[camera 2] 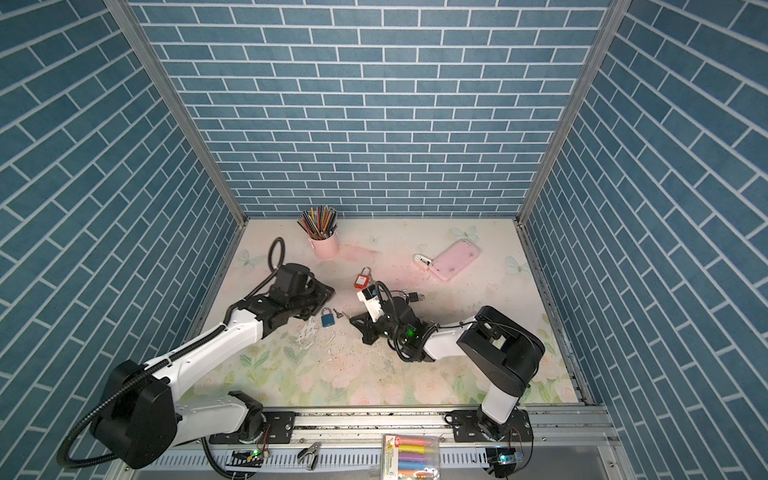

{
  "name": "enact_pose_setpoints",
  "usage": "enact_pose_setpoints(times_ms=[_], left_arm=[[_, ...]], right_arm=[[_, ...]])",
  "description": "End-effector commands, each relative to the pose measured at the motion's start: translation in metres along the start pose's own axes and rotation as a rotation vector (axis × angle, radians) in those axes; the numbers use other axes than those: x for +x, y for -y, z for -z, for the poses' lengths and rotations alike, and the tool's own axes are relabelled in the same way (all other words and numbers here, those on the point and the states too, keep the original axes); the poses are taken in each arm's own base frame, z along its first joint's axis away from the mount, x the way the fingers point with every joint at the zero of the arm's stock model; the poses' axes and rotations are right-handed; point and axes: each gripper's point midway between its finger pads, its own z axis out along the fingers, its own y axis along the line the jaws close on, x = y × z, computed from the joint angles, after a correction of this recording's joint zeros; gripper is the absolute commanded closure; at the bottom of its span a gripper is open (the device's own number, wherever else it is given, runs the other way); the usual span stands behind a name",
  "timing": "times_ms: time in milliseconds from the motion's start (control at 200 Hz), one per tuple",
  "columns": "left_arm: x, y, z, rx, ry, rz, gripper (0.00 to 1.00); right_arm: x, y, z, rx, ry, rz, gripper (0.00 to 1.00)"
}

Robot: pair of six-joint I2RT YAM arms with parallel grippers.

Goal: Lock with the key

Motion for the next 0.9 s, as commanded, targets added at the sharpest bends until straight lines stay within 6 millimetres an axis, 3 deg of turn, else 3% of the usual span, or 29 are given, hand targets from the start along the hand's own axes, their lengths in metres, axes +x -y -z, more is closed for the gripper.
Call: enact_pose_setpoints(times_ms=[0,180,315,405,490,705,895], left_arm=[[-0.051,0.026,0.022,0.077,0.204,0.038,1.00],[-0.038,0.023,0.018,0.067,0.166,-0.005,1.00],[-0.012,0.022,0.023,0.022,0.147,-0.146,1.00],[0.023,0.026,0.022,0.011,0.087,-0.258,1.00],[0.069,0.025,0.019,-0.008,-0.004,-0.380,1.00],[0.176,0.011,0.015,-0.047,-0.224,-0.669,1.00],[0.228,-0.006,0.006,-0.076,-0.341,-0.803,1.00]], right_arm=[[0.017,-0.008,0.005,-0.039,-0.049,-0.012,1.00],[0.006,-0.009,0.009,-0.023,-0.032,-0.012,1.00],[-0.008,-0.003,0.030,0.012,0.005,-0.060,1.00],[-0.013,0.007,0.050,0.061,0.026,-0.107,1.00],[-0.012,0.017,0.070,0.129,0.027,-0.146,1.00],[0.012,0.040,0.115,0.311,-0.015,-0.254,1.00],[0.027,0.041,0.136,0.332,0.012,-0.311,1.00]])
